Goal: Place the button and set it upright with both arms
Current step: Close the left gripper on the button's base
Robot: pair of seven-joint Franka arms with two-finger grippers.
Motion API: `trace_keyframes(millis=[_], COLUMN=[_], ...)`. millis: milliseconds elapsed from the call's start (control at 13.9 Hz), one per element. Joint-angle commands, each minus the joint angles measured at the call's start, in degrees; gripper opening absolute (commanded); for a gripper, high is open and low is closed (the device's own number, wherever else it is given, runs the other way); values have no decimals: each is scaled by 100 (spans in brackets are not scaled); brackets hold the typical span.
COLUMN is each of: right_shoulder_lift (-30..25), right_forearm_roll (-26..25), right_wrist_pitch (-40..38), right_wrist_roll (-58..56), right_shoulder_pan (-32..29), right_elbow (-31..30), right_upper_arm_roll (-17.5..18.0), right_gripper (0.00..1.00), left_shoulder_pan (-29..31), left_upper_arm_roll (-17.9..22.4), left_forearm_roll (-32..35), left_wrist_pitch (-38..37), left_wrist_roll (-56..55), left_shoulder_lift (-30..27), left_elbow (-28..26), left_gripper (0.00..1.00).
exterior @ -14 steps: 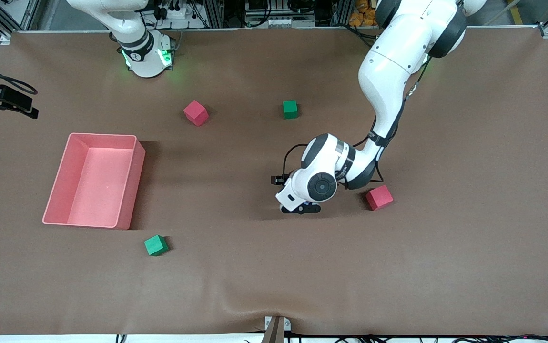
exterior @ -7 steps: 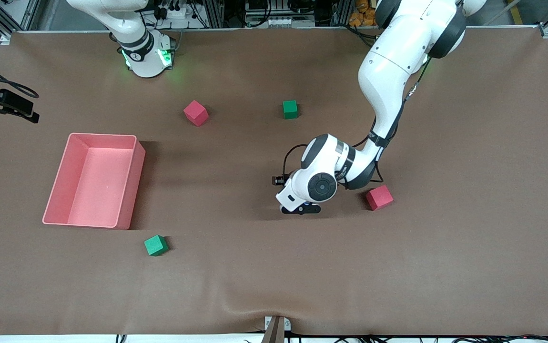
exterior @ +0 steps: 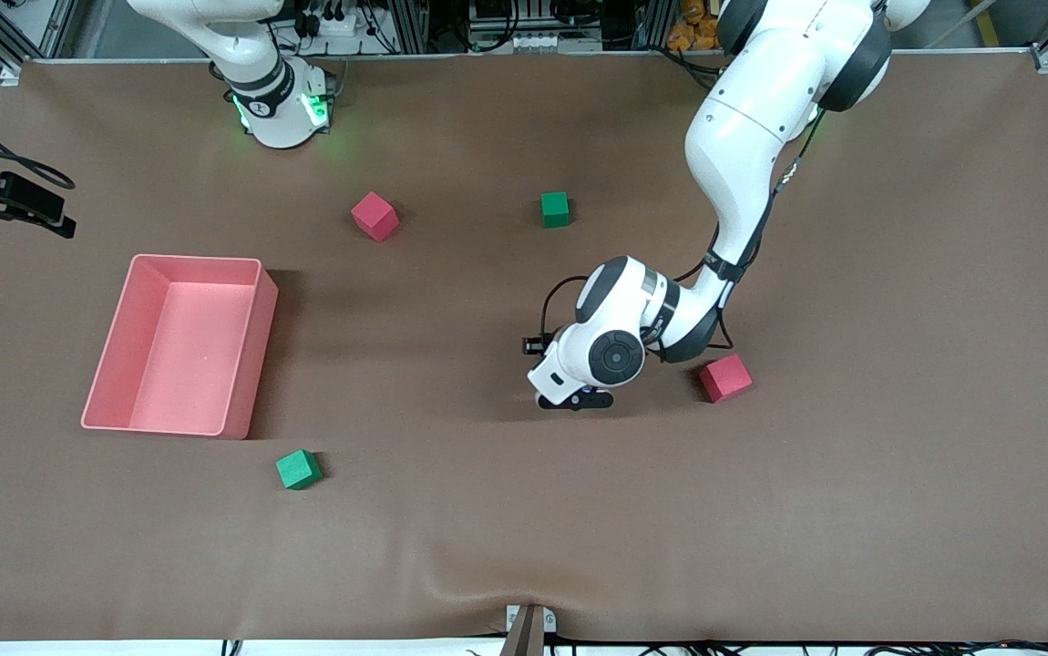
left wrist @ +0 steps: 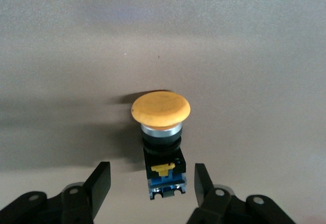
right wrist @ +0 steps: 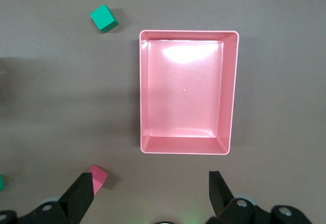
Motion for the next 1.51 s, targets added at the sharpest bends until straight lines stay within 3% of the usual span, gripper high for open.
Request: trace_keyframes(millis=[0,360,649,1441], right_shoulder_lift=[-96,-96,-96,-88], right_forearm_roll=[92,92,92,101], right_wrist_pitch=[-35,-97,-79,-70], right_wrist_roll=[70,70,70,70], right_shoulder_pan=[-79,-88,-88,-79], right_elbow=[-64,-82,-91,-91], right_upper_arm_roll=[54,54,54,54], right_gripper=[100,100,100,100], left_shoulder_pan=[-62,-70,-70,-44], left_upper_arm_roll=[71,71,71,36], left_forearm_roll=[-88,-97,-97,-114], left_wrist_pitch=[23,23,23,23], left_wrist_roll=[61,17,17,-98], left_shoulder_lift=[112,121,112,7], left_elbow=[166,140,131,122], left_gripper=[71,67,58,0])
